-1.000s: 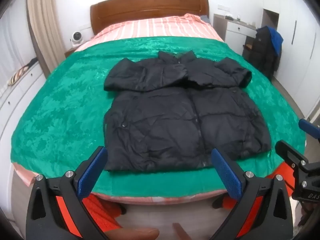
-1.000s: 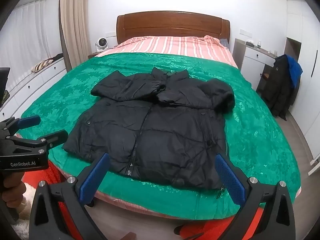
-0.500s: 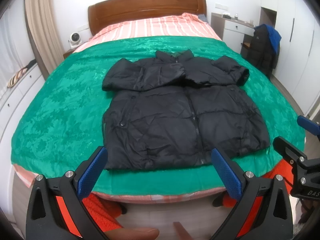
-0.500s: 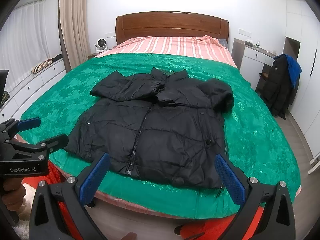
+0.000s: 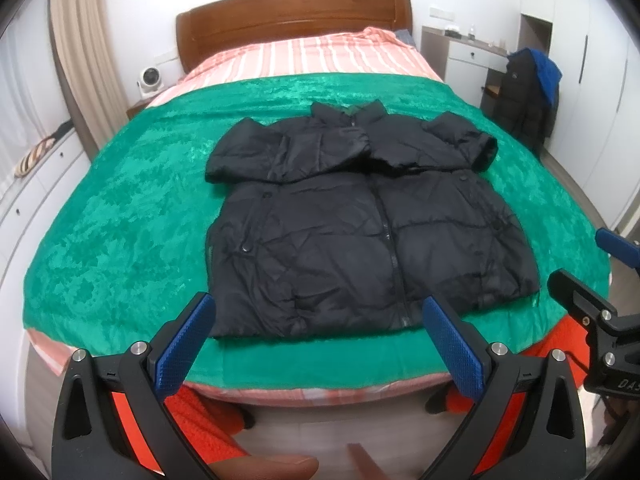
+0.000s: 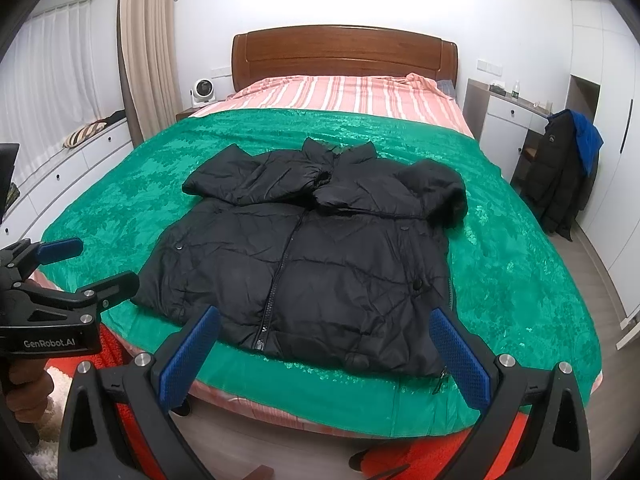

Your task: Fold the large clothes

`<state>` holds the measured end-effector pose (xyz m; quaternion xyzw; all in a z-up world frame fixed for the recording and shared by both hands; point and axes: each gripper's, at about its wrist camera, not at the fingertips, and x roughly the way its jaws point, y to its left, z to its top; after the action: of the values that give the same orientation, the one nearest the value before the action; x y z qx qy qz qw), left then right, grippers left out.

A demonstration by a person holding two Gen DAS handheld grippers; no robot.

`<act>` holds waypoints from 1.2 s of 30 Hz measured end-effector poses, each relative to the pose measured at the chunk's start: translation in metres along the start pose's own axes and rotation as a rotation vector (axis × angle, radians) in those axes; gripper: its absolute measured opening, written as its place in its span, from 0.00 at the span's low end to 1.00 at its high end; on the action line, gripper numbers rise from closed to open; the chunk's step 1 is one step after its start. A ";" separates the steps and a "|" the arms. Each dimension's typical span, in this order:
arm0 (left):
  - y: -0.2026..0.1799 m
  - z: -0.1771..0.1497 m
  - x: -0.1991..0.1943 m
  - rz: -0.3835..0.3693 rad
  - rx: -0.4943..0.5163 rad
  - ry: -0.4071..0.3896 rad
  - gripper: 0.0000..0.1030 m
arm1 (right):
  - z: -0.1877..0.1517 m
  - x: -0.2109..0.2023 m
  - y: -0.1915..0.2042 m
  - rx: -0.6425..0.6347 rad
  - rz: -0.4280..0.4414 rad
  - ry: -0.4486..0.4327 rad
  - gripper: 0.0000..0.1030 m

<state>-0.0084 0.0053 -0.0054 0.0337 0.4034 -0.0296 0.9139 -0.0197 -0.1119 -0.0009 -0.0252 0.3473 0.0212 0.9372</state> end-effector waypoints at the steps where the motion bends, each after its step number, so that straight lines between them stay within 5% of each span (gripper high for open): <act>1: 0.000 0.000 0.000 0.003 0.001 -0.003 1.00 | 0.000 -0.001 0.000 -0.001 -0.003 -0.002 1.00; 22: -0.001 0.000 -0.007 0.070 0.027 -0.049 1.00 | 0.000 -0.006 0.001 -0.008 -0.024 -0.020 1.00; 28: 0.008 0.001 -0.002 -0.050 -0.025 0.010 1.00 | 0.002 -0.005 -0.001 0.001 -0.018 -0.015 1.00; 36: 0.006 -0.003 0.001 -0.088 -0.043 0.026 1.00 | 0.001 -0.005 -0.001 0.003 -0.019 -0.016 1.00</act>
<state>-0.0096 0.0119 -0.0075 -0.0036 0.4168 -0.0607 0.9069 -0.0227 -0.1131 0.0037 -0.0271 0.3397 0.0122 0.9401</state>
